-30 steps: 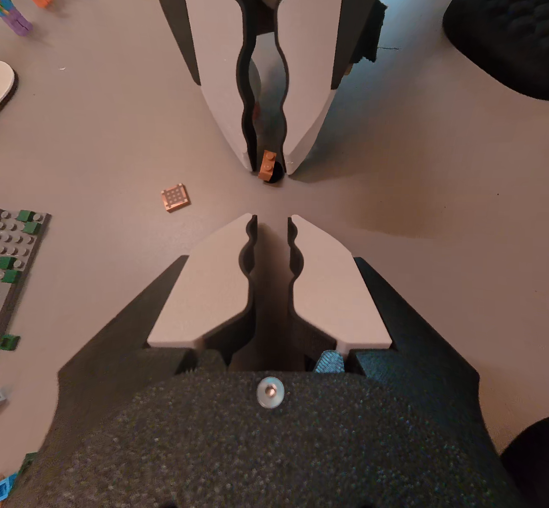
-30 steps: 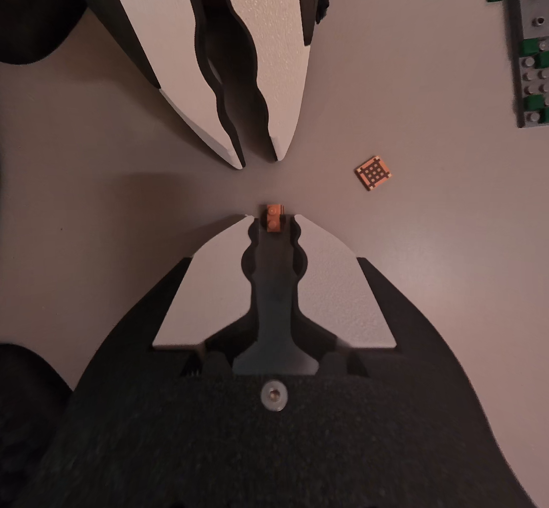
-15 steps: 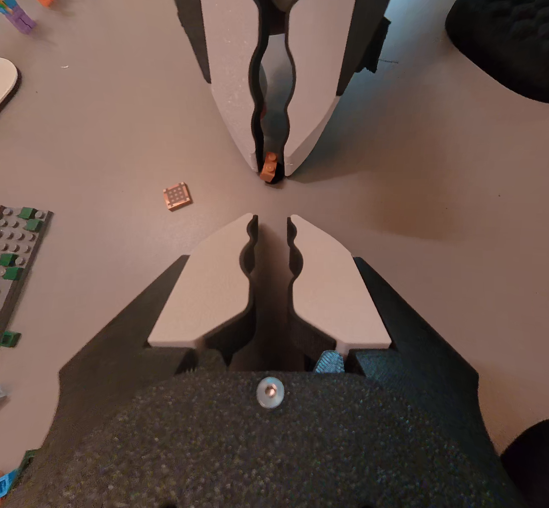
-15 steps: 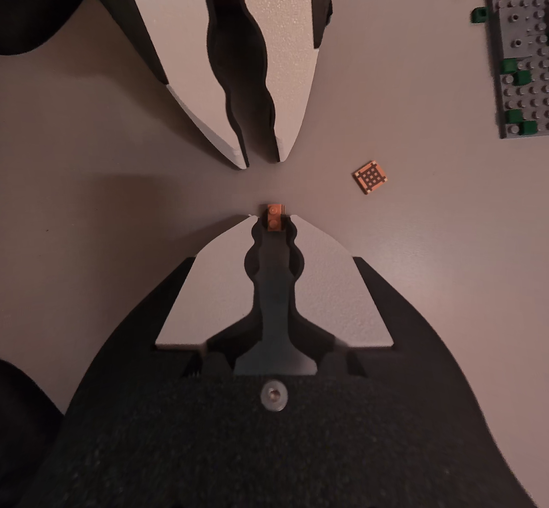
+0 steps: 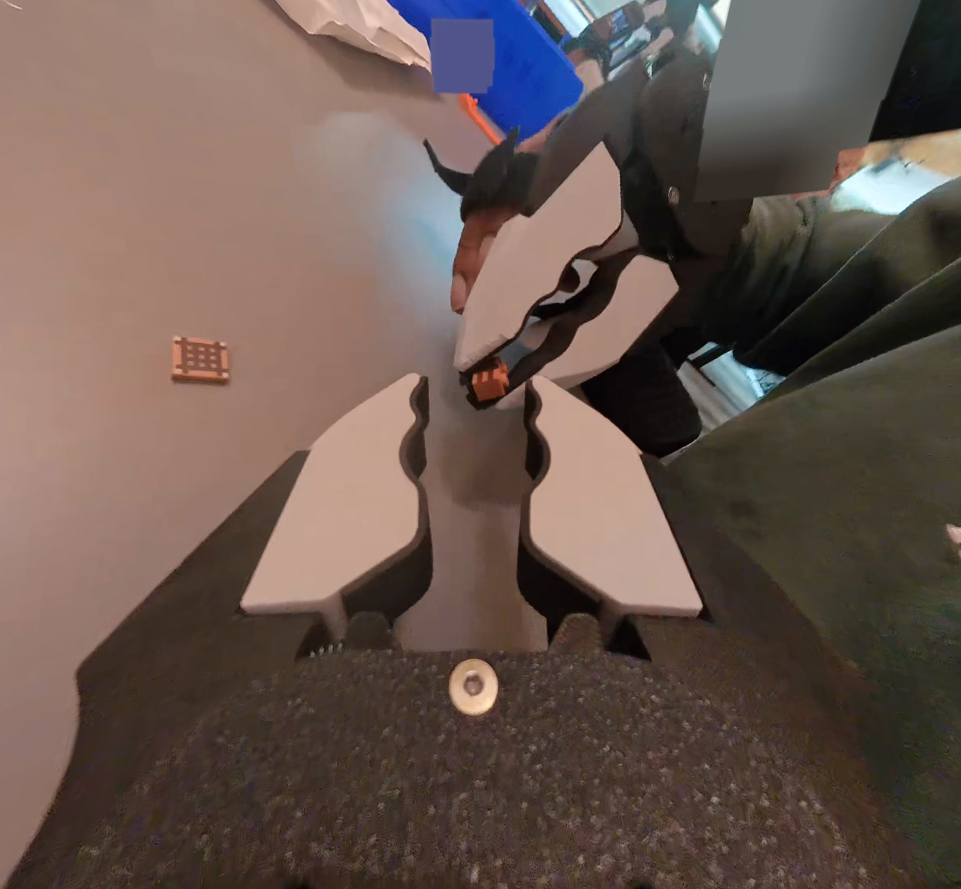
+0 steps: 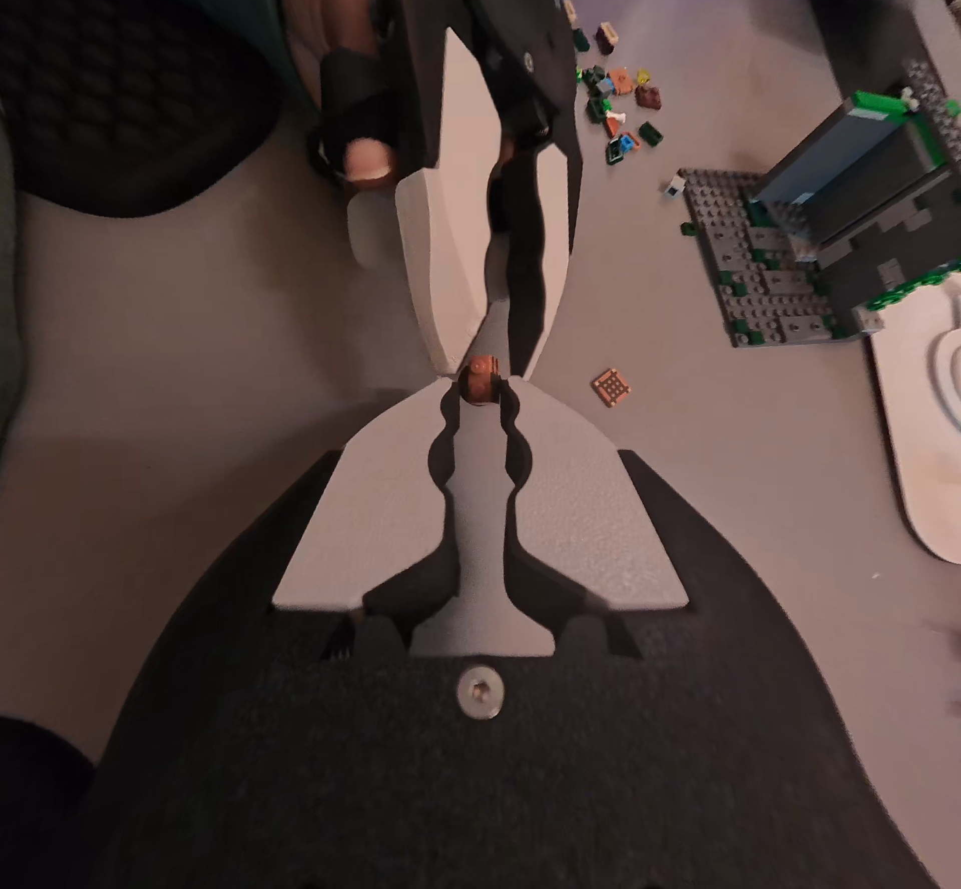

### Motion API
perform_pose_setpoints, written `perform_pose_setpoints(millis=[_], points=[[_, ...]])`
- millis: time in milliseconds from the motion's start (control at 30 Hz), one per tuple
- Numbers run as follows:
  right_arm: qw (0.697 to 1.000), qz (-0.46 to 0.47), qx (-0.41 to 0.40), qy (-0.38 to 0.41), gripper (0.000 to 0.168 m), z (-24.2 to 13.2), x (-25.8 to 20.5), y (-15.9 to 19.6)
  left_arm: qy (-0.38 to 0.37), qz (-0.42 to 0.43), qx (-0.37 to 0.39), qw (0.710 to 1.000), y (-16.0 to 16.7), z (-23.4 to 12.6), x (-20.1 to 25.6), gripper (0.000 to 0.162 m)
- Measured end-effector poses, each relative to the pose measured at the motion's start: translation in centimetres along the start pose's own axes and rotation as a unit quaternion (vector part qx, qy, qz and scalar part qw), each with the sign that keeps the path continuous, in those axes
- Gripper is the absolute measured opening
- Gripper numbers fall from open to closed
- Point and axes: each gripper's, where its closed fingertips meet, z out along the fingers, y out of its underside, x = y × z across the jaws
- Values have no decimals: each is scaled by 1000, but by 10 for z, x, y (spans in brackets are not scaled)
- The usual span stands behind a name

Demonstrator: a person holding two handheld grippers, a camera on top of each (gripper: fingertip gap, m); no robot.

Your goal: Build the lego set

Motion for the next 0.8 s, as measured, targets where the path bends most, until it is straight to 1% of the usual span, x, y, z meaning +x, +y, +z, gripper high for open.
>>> perform_pose_setpoints(millis=[67,267,367,400,600,800], points=[[1000,-8,0,10,14,-1,0,0,13,-23,2,1000,-1,2,4,34],[999,-20,2,25,14,-1,3,2,25,-51,6,998,-2,5,4,32],[999,-25,11,26,14,0,2,2,32,-69,7,997,0,5,3,19],[999,-25,14,26,14,0,1,2,36,-71,8,997,0,4,3,18],[999,-35,17,32,15,1,0,-1,39,-70,9,997,0,2,4,18],[993,-86,13,78,15,-1,2,-7,48,-83,32,995,-5,-3,7,16]])
